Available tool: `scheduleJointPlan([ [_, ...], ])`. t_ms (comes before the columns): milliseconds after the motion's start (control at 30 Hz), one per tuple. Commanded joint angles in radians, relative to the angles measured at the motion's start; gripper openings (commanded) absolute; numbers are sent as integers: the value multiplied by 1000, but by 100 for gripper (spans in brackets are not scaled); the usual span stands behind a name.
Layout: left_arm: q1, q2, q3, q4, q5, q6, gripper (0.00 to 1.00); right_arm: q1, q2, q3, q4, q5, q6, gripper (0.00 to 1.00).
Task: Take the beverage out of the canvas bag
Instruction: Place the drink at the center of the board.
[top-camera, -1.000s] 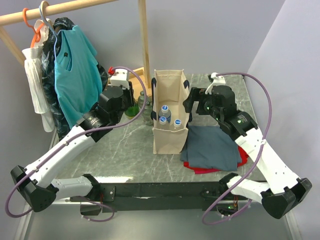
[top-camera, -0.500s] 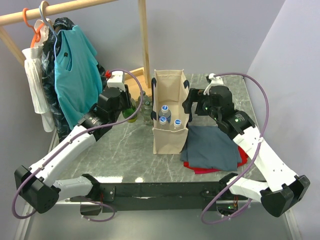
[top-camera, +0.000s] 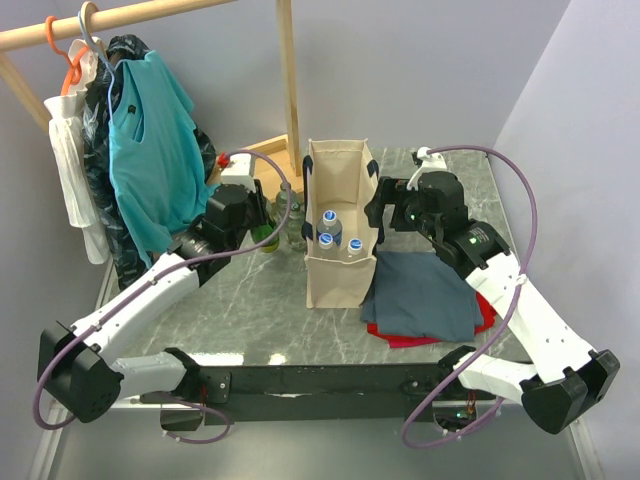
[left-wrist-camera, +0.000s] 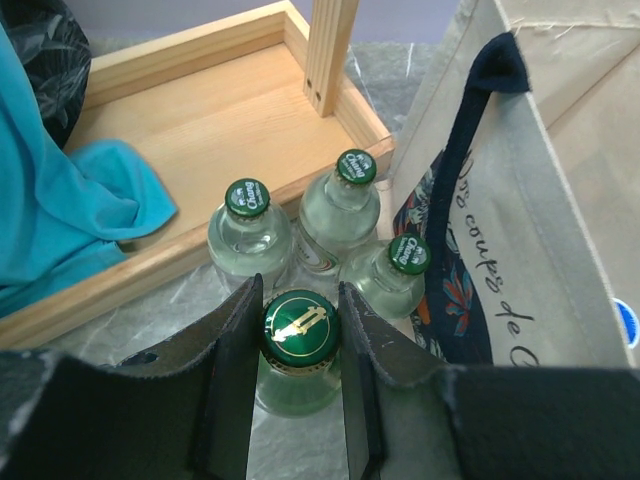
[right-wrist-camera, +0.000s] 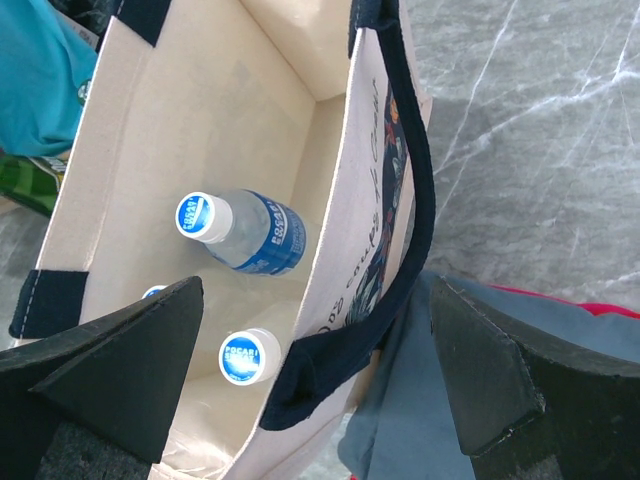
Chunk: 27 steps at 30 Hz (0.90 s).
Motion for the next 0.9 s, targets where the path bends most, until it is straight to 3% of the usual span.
scheduleJointPlan([
  [0,5,-25,-3,243,-39,-25,1,-7,3,-7,26,15,-15,100],
  [867,5,98,-57,395,-58,7,1,-7,29,4,31,27,-32,100],
])
